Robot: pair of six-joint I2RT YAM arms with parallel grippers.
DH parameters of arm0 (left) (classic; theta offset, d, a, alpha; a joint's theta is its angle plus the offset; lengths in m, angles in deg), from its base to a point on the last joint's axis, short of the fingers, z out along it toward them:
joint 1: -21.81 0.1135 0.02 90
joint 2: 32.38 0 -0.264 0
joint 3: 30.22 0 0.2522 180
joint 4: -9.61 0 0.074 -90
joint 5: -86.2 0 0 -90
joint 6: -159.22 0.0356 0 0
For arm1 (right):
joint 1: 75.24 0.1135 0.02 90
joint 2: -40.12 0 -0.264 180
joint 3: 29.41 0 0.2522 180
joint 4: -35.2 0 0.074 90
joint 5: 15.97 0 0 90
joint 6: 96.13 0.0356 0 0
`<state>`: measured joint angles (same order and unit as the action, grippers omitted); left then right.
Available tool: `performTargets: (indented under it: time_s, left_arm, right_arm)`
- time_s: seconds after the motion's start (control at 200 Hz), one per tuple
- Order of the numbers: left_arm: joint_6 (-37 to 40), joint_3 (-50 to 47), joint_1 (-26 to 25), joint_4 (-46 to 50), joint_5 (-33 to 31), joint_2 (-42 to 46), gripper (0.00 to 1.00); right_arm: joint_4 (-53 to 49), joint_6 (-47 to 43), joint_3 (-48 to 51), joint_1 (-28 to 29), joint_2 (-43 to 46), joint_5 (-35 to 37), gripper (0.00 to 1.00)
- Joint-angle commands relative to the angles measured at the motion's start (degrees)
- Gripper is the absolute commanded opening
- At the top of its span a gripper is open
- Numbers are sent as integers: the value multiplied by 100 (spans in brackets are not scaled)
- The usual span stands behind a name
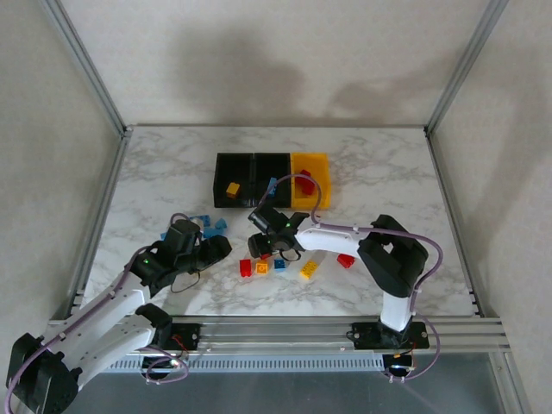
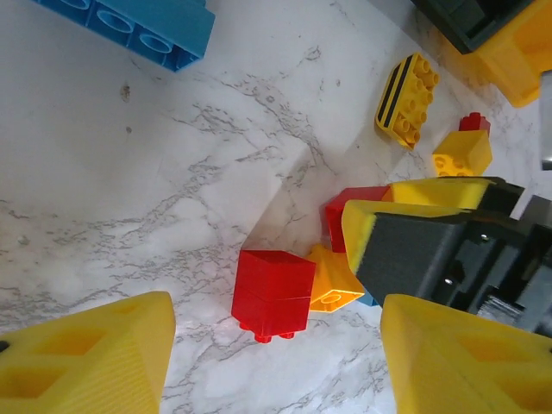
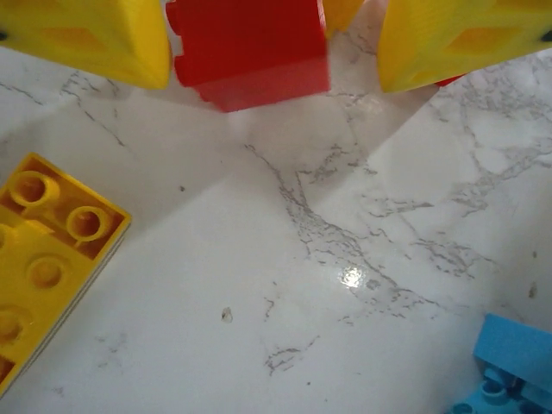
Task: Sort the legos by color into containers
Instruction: Pick up the lego from the center of the table, then place the lego in the container.
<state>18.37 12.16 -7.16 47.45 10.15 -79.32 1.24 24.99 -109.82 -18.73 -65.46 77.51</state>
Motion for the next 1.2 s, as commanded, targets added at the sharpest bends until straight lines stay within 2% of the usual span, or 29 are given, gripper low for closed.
performTargets:
  time_s: [0.0,0.115,0.18,0.275,0.651,0.906,1.197]
  left_arm:
    - [67,-117,76,-77,140,36,65]
    - [47,-133,76,-122,143,30,65]
    - [49,-129,76,-136,139,23,65]
    - [49,-125,76,-134,134,1,65]
    - [31,-9,76,-522,289,-85,65]
    - [30,373,41,-966,351,-624,65]
    - [-13,764,-141,-1459,390,-1234,65]
  right_arm:
    - [-228,-29,-137,44,-154,153,57]
    - [-287,-44,-181,38,-250,186,56]
    - [-288,-53,-196,40,-299,177,45]
    - [-326,-44,-234,44,-297,213,42]
    - [-770,-173,-587,-198,434,465,39]
    - [-837,-459,-569,-1057,1014,455,39]
    - [-1004,-691,-1087,-2262,941,260,39]
